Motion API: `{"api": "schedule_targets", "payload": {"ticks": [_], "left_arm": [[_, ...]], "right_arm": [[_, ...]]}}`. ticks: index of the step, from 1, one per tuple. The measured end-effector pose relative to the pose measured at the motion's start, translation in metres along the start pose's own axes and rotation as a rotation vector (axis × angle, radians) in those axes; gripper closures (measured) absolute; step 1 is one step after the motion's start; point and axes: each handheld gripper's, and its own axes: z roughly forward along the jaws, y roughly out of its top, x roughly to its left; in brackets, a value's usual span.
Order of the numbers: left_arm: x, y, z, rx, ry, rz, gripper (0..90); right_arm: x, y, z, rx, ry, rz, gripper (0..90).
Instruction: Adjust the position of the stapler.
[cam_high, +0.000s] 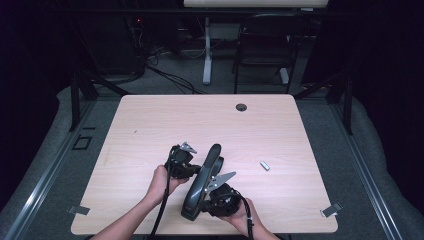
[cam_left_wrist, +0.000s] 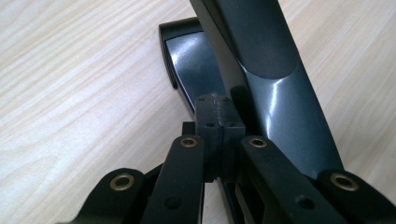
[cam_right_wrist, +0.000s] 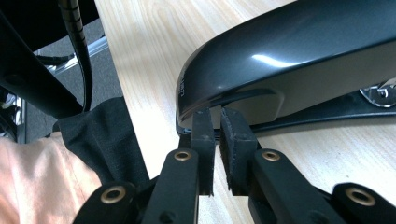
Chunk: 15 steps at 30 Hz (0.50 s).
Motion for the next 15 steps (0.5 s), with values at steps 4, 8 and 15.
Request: {"api": "schedule_targets", "payload": {"ticks": [4, 8, 15], "left_arm": [[-0.0009, 0.0002, 0.0009, -0.001, -0.029, 0.003, 90.0], [-0.003, 0.0004, 0.0023, 0.015, -0.048, 0.008, 90.0], [-0.0052, 0.0006, 0.003, 0.015, -0.05, 0.019, 90.0]], "right_arm": [[-0.0003, 0.0002, -0.0004, 0.0, -0.001, -0.001, 84.4], [0.0, 0.0007, -0.0007, -0.005, 0.002, -0.005, 83.8], [-0.0043, 0.005, -0.008, -0.034, -0.009, 0.003, 83.5]]}}
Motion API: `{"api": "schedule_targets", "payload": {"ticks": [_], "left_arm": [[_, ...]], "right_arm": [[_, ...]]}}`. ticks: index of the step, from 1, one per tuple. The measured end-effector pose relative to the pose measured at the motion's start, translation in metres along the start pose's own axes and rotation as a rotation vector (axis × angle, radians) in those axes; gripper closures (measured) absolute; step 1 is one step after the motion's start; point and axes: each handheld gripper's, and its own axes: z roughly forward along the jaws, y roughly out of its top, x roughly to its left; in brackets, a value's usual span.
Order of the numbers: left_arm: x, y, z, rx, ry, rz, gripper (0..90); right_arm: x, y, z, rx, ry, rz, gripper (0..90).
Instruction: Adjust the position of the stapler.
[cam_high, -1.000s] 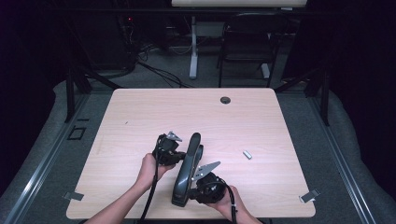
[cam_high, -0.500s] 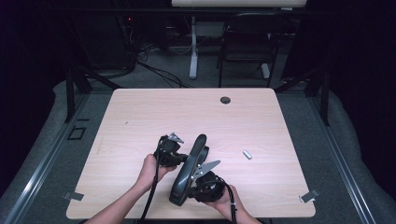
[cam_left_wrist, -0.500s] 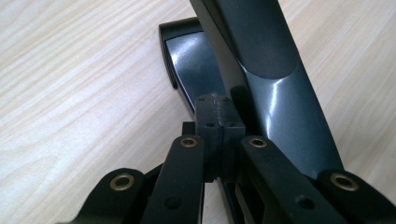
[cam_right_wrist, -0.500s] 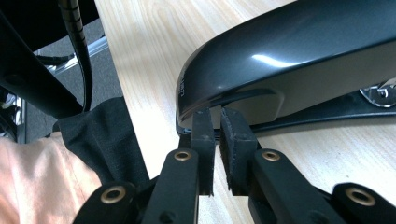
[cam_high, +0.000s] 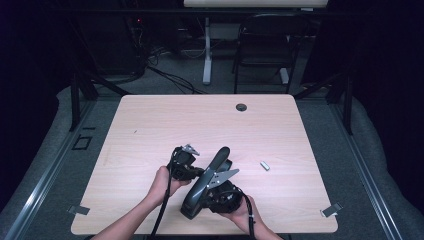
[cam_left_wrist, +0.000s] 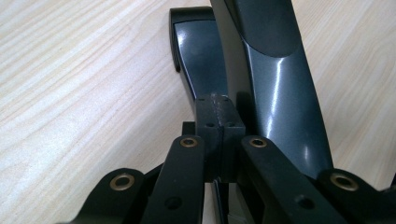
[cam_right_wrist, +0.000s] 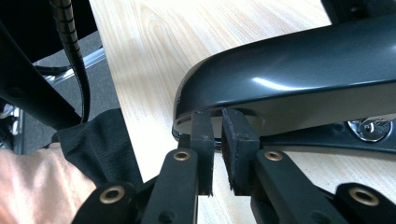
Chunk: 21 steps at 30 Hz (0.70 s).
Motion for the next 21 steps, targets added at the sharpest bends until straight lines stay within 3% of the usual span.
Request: {"api": "schedule_targets", "payload": {"ticks": [21], "left_arm": [[-0.0026, 0.0004, 0.001, -0.004, -0.072, 0.033, 90.0]], "right_arm": [[-0.0045, 0.0029, -0.0063, -0.013, 0.004, -0.001, 82.6]]}}
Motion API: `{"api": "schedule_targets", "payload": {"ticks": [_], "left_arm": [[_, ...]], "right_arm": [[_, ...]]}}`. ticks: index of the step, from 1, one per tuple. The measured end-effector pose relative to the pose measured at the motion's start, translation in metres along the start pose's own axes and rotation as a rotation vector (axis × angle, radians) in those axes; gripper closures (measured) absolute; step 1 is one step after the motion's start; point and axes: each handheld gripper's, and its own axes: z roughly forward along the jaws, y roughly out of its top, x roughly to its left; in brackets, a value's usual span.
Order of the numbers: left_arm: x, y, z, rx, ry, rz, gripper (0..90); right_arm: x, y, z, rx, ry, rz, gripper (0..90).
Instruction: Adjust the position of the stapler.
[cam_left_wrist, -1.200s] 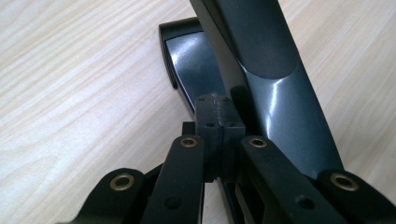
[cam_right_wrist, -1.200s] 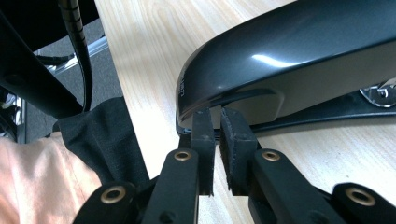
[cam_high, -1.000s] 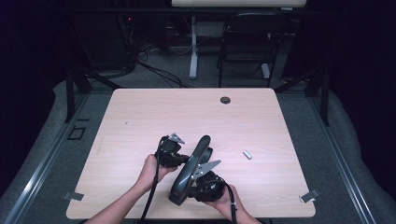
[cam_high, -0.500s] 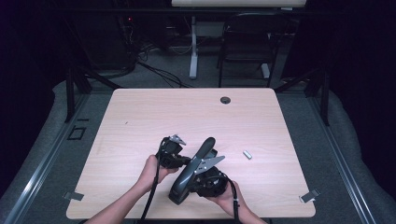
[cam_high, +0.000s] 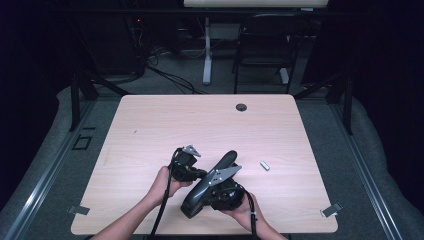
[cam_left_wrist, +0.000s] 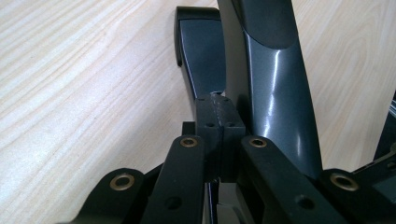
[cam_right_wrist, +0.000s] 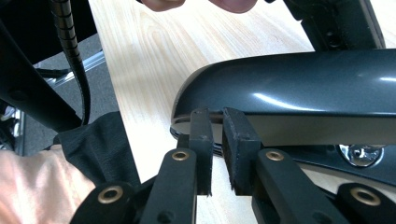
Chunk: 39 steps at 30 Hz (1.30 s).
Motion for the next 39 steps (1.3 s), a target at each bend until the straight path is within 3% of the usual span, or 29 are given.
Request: {"api": "schedule_targets", "payload": {"ticks": [6, 11, 17, 18, 21, 23, 28, 33, 35, 39], "left_arm": [[0.001, -0.002, 0.001, -0.015, -0.026, 0.006, 90.0], [0.003, -0.003, 0.0, -0.01, -0.011, 0.014, 85.7], [0.013, -0.007, -0.008, -0.011, 0.006, -0.052, 47.5], [0.013, -0.009, -0.012, -0.012, 0.028, -0.056, 42.2], [0.013, -0.012, -0.016, -0.011, 0.04, -0.056, 32.8], [0.014, -0.016, -0.021, -0.024, 0.049, -0.077, 24.8], [0.01, -0.02, -0.028, -0.04, 0.065, -0.067, 13.5], [-0.005, -0.022, -0.031, -0.051, 0.07, -0.044, 4.2], [-0.008, -0.022, -0.03, -0.049, 0.072, -0.033, 3.3], [-0.026, -0.02, -0.024, -0.039, 0.084, 0.03, 5.8]], "right_arm": [[0.0, 0.001, -0.002, 0.004, 0.005, -0.003, 81.5], [-0.002, 0.001, -0.006, 0.001, -0.001, -0.012, 80.1], [-0.006, 0.001, -0.017, -0.01, -0.009, -0.02, 68.4], [-0.01, 0.001, -0.025, -0.022, -0.015, -0.016, 62.3], [-0.017, 0.001, -0.037, -0.049, -0.02, 0.0, 54.6], [-0.022, 0.001, -0.047, -0.06, -0.03, 0.008, 48.3], [-0.04, -0.003, -0.063, -0.062, -0.044, 0.051, 33.7], [-0.061, -0.008, -0.074, -0.078, -0.079, 0.13, 17.8], [-0.065, -0.009, -0.074, -0.089, -0.086, 0.145, 16.8], [-0.077, -0.004, -0.073, -0.116, -0.111, 0.182, 15.8]]}}
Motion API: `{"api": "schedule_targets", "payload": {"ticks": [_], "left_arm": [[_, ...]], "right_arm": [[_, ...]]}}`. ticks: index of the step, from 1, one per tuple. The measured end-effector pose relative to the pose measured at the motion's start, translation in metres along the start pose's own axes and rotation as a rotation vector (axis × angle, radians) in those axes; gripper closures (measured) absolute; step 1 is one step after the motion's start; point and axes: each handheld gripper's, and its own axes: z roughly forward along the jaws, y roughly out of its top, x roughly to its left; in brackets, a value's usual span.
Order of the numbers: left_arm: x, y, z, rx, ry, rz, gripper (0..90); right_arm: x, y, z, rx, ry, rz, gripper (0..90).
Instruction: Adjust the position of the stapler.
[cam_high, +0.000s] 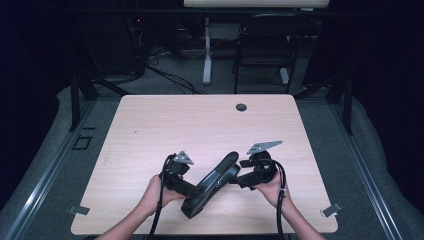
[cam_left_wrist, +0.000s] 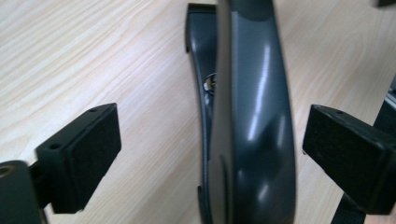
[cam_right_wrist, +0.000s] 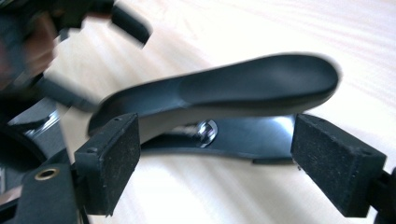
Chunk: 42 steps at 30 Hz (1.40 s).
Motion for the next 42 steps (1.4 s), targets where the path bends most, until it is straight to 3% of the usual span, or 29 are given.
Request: {"api": "schedule_targets", "payload": {"ticks": [4, 9, 13, 17, 22, 24, 25, 27, 29, 30, 39, 42], "left_arm": [[-0.009, 0.0, 0.002, 0.007, -0.012, 0.024, 7.0], [-0.011, -0.004, 0.004, 0.025, -0.018, 0.018, 15.4], [-0.014, -0.006, 0.006, 0.038, -0.011, 0.016, 17.2], [-0.019, -0.009, 0.007, 0.043, -0.014, 0.022, 20.3], [-0.024, -0.013, 0.008, 0.046, 0.0, 0.023, 30.2], [-0.026, -0.014, 0.009, 0.057, 0.002, 0.031, 33.1], [-0.026, -0.014, 0.009, 0.057, 0.002, 0.031, 34.8], [-0.027, -0.014, 0.01, 0.063, 0.015, 0.037, 38.7], [-0.027, -0.015, 0.011, 0.063, 0.031, 0.038, 41.3], [-0.024, -0.015, 0.011, 0.065, 0.018, 0.027, 45.9], [-0.024, -0.015, 0.011, 0.07, 0.018, 0.029, 46.4], [-0.023, -0.014, 0.012, 0.073, 0.012, 0.04, 46.4]], "right_arm": [[-0.008, 0.005, 0.005, -0.008, -0.022, 0.012, 16.1], [-0.019, 0.01, 0.002, -0.036, -0.047, 0.032, 17.9], [-0.024, 0.016, 0.002, -0.062, -0.057, 0.043, 19.6], [-0.026, 0.026, 0.007, -0.077, -0.073, 0.042, 26.2], [-0.028, 0.034, 0.017, -0.072, -0.118, 0.041, 42.1], [-0.029, 0.035, 0.019, -0.084, -0.133, 0.036, 52.3], [-0.029, 0.035, 0.019, -0.084, -0.133, 0.036, 52.3], [-0.029, 0.038, 0.02, -0.087, -0.149, 0.023, 62.8], [-0.029, 0.04, 0.02, -0.073, -0.16, 0.007, 64.8], [-0.029, 0.04, 0.022, -0.056, -0.175, -0.013, 69.0], [-0.025, 0.044, 0.029, -0.042, -0.215, -0.067, 75.2], [-0.021, 0.045, 0.033, -0.024, -0.225, -0.106, 82.9]]}}
